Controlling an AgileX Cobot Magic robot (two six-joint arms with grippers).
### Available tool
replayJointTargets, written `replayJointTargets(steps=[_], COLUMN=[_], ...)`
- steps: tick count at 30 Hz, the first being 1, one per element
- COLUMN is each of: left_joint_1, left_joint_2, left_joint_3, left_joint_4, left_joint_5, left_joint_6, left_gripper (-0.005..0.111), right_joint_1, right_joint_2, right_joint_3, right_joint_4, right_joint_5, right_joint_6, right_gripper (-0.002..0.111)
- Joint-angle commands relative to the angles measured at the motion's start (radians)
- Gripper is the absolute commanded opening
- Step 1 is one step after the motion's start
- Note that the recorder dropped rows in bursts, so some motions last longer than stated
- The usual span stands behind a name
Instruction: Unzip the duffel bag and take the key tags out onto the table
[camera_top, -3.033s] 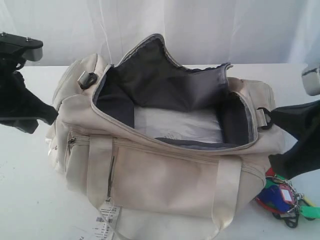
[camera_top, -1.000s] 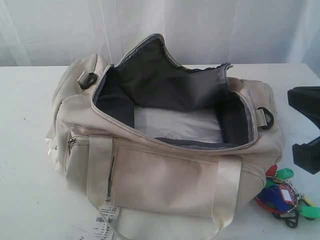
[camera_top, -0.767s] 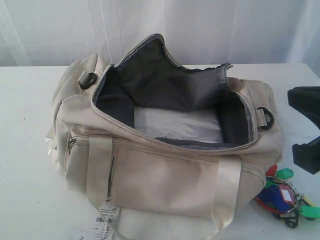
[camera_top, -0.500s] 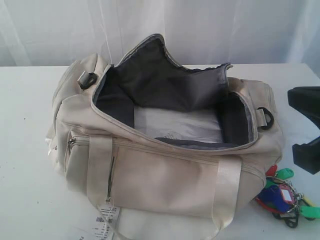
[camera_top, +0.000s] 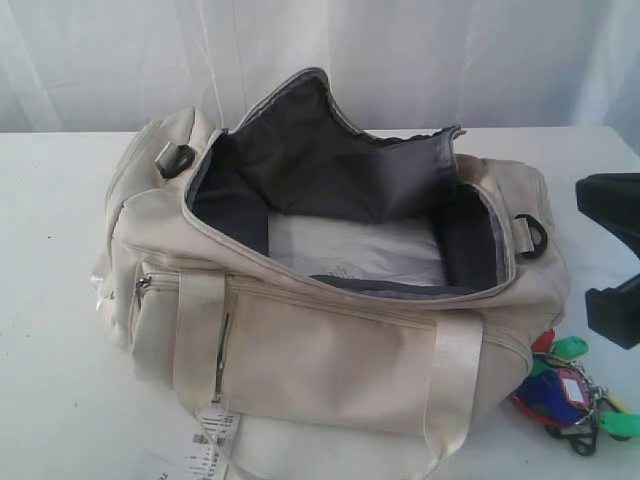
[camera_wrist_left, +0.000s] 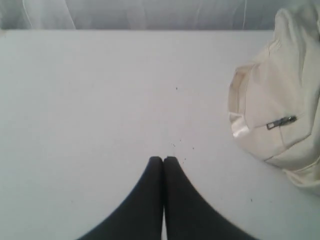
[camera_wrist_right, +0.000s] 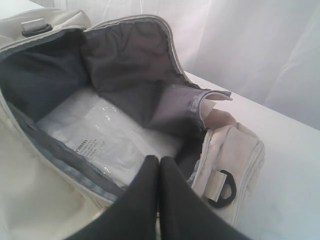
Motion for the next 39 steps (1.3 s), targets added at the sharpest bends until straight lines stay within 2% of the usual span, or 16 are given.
replayJointTargets(steps=[1, 7, 12, 13, 16, 39], left_joint_1=[0.005, 0.007, 0.007, 0.007, 0.007, -0.003], left_joint_2=[-0.008, -0.008, -0.008, -0.008, -0.008, -0.008], left_joint_3=[0.141, 0.323, 0.475, 0.475, 0.475, 0.475], left_joint_4=[0.023, 0.023, 0.023, 0.023, 0.023, 0.023], left_joint_5=[-0.216, -0.454, -0.549, -0.555, -0.363, -0.388], left_joint_6=[-0.005, -0.005, -0.005, -0.005, -0.005, -0.005], left_gripper=[0.000, 0.000, 0.000, 0.000, 0.000, 0.000], right_joint_1=[-0.002, -0.002, -0.002, -0.002, -0.002, -0.002], right_joint_2=[-0.011, -0.011, -0.011, -0.011, -0.011, -0.011], right_joint_3=[0.002, 0.002, 0.002, 0.002, 0.002, 0.002], right_joint_4=[0.004, 0.004, 0.004, 0.004, 0.004, 0.004], right_joint_5=[0.004, 0.004, 0.004, 0.004, 0.004, 0.004], right_joint_6=[0.005, 0.005, 0.005, 0.005, 0.005, 0.005], right_gripper=[0.000, 0.000, 0.000, 0.000, 0.000, 0.000])
